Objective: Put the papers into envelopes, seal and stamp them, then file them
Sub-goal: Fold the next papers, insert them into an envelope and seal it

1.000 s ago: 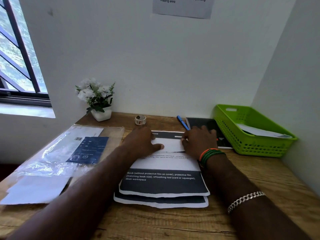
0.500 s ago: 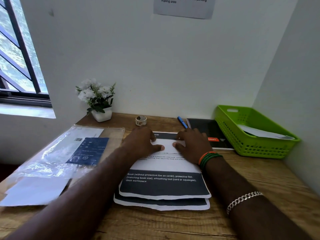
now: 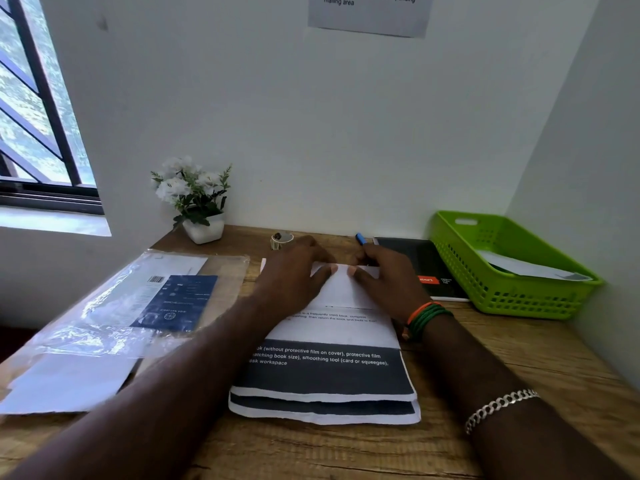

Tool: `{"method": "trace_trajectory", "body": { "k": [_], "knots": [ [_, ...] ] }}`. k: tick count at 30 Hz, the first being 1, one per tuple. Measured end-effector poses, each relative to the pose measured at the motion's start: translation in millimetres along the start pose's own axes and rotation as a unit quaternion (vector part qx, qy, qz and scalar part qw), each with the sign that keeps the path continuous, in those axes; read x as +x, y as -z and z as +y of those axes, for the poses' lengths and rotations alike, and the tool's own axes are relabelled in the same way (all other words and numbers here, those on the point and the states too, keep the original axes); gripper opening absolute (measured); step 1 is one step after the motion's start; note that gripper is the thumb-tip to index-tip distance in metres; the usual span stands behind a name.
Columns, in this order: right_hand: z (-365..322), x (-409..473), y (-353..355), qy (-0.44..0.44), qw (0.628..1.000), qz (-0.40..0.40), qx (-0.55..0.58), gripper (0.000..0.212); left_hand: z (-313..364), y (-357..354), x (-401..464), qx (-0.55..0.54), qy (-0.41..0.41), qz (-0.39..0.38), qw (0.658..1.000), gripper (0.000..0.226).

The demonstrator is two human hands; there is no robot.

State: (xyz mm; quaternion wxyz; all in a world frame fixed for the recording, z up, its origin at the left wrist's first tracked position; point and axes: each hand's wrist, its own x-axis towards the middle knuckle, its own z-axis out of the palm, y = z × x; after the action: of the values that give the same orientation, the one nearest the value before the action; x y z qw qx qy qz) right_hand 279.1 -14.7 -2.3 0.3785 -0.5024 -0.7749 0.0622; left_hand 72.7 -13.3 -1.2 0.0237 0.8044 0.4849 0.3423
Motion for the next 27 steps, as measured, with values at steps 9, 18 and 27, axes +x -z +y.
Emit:
{"method": "trace_trajectory", "body": {
  "k": [9, 18, 27],
  "knots": [
    [4, -3, 5, -0.01, 0.998, 0.026, 0.054, 0.006, -24, 23, 2, 0.039, 0.049, -0.037, 0.997, 0.019],
    [14, -3, 7, -0.024, 0.998, 0.03, 0.045, 0.008, -66, 34, 0, -0.034, 0.131, -0.043, 0.99, 0.009],
    [19, -1, 14, -0.059, 0.996, 0.041, 0.053, 0.003, -57, 24, 3, -0.076, 0.112, -0.022, 0.991, 0.006]
  ]
}}
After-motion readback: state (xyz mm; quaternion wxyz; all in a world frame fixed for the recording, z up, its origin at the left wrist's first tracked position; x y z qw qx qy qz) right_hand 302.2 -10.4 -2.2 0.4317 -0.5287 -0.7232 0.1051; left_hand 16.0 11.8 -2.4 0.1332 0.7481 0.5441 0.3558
